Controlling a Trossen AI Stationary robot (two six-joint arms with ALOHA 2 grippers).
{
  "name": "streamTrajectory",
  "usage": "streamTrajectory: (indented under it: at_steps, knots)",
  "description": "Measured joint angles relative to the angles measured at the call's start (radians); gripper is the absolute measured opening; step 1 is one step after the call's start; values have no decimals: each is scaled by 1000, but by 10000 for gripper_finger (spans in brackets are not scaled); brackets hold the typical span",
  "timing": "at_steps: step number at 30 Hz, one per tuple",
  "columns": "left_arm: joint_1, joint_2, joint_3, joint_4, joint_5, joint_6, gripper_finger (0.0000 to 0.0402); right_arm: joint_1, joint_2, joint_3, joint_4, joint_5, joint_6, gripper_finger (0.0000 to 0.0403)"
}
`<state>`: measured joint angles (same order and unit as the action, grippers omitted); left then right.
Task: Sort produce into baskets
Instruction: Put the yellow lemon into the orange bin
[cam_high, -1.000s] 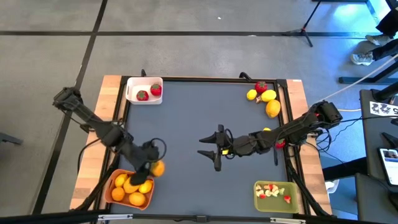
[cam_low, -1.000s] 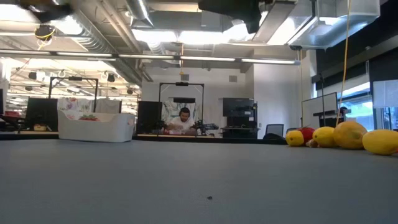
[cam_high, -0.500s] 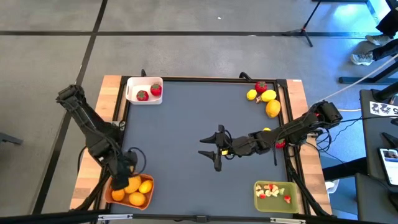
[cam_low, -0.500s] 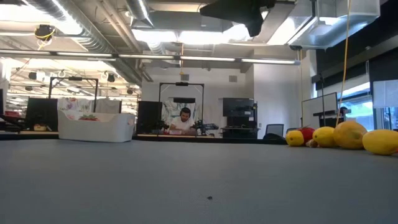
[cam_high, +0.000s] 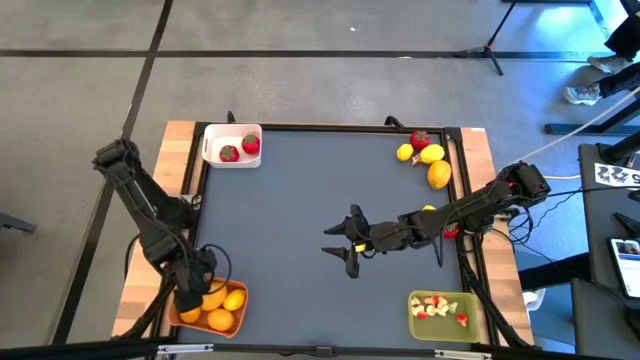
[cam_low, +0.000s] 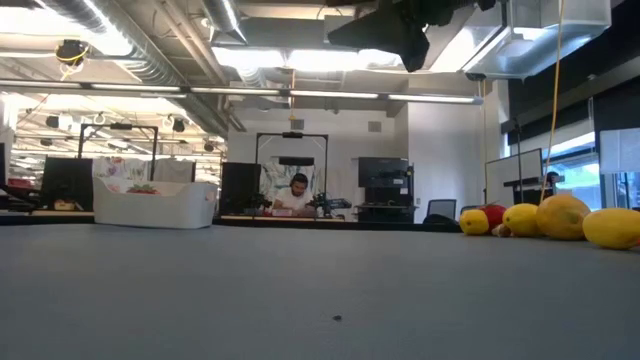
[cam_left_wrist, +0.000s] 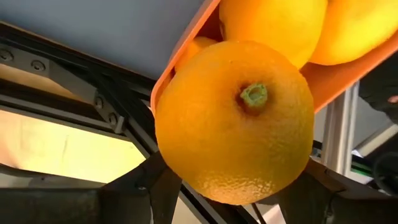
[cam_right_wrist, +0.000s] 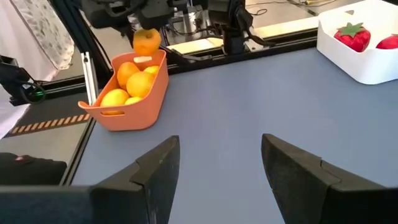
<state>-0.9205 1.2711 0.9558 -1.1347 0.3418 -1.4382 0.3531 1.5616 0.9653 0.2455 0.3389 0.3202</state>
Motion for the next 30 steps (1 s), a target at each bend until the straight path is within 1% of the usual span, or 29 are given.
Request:
streamTrajectory:
  at_steps: [10, 13, 17, 21, 23, 25, 28, 30]
  knots:
    - [-7, 28, 0, -2, 8, 34, 262, 0, 0, 0, -18, 0, -3, 225]
    - [6, 28, -1, -8, 14, 67, 265, 0, 0, 0, -18, 0, -3, 225]
    - [50, 25, -1, -6, 29, 139, 262, 0, 0, 0, -18, 17, -3, 225]
    - [109, -13, 0, -6, 4, 211, 261, 0, 0, 0, -18, 42, -3, 225]
    - [142, -42, 4, -7, -52, 252, 261, 0, 0, 0, -18, 70, -4, 225]
    - [175, -81, 6, -2, -156, 304, 261, 0, 0, 0, -18, 100, -4, 225]
    - [219, -130, 6, 9, -422, 390, 260, 0, 0, 0, -17, 157, -2, 225]
    - [243, -157, 5, 32, -580, 454, 260, 0, 0, 0, -18, 197, 11, 225]
